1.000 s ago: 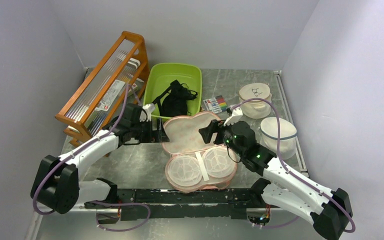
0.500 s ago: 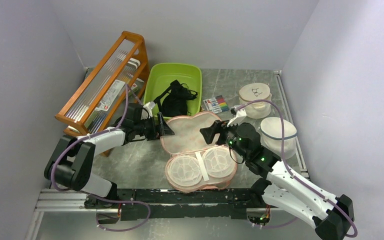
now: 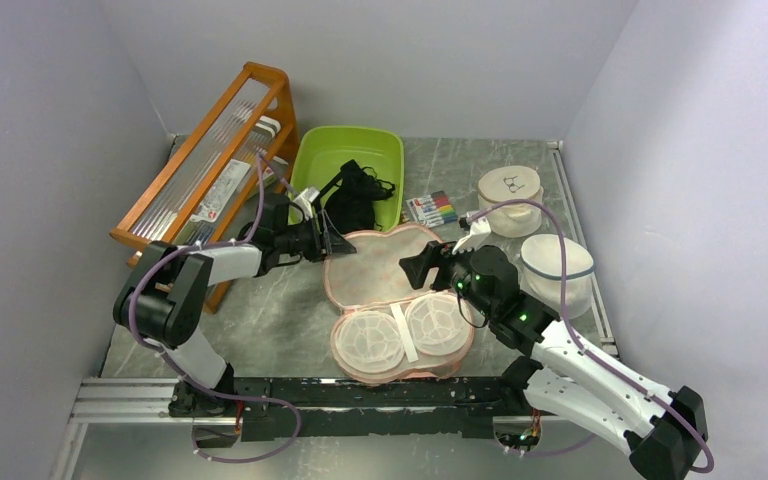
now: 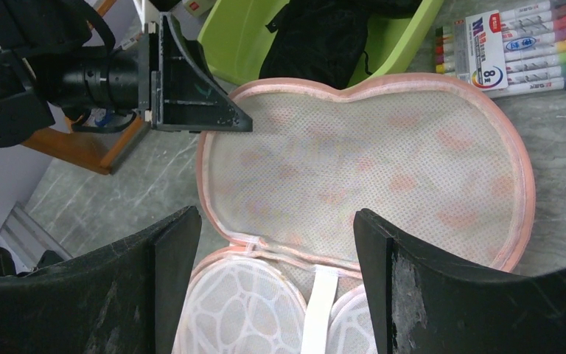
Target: Unzip the laundry bag and remove the bra
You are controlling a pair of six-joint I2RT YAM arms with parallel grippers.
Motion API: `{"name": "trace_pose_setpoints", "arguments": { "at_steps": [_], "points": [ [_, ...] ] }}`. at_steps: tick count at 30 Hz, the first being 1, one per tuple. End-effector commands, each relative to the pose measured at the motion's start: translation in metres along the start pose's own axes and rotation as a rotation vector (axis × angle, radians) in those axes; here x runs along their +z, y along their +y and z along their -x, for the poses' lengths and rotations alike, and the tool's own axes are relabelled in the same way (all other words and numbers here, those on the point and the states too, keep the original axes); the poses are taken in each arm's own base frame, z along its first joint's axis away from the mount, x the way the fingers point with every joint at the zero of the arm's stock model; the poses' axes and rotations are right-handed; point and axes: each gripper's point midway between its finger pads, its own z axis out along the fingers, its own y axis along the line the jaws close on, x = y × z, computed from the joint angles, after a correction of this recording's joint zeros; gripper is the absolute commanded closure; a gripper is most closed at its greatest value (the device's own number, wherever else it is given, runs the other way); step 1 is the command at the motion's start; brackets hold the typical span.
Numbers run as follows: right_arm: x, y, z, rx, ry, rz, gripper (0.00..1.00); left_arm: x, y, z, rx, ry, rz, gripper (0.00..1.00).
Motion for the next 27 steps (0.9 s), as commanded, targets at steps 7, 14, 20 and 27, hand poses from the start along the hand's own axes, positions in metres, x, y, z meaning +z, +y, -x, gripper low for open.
{"name": "trace_pose_setpoints", "arguments": {
  "at_steps": [7, 14, 20, 27],
  "points": [
    [-0.003, -0.003, 0.006, -0.005, -0.021, -0.014, 0.23, 0.0, -0.053, 0.041, 0.223, 0.021, -0.161, 0.79],
    [-0.005, -0.003, 0.007, -0.003, -0.028, -0.011, 0.23, -0.014, -0.072, 0.05, 0.343, -0.011, -0.116, 0.93],
    [-0.008, -0.002, 0.013, -0.004, -0.044, -0.012, 0.23, -0.019, -0.103, 0.044, 0.508, 0.007, -0.093, 0.93],
    [-0.031, 0.0, 0.042, 0.026, -0.157, -0.015, 0.23, -0.022, -0.127, -0.026, 0.673, 0.113, -0.131, 0.93]
  ]
}}
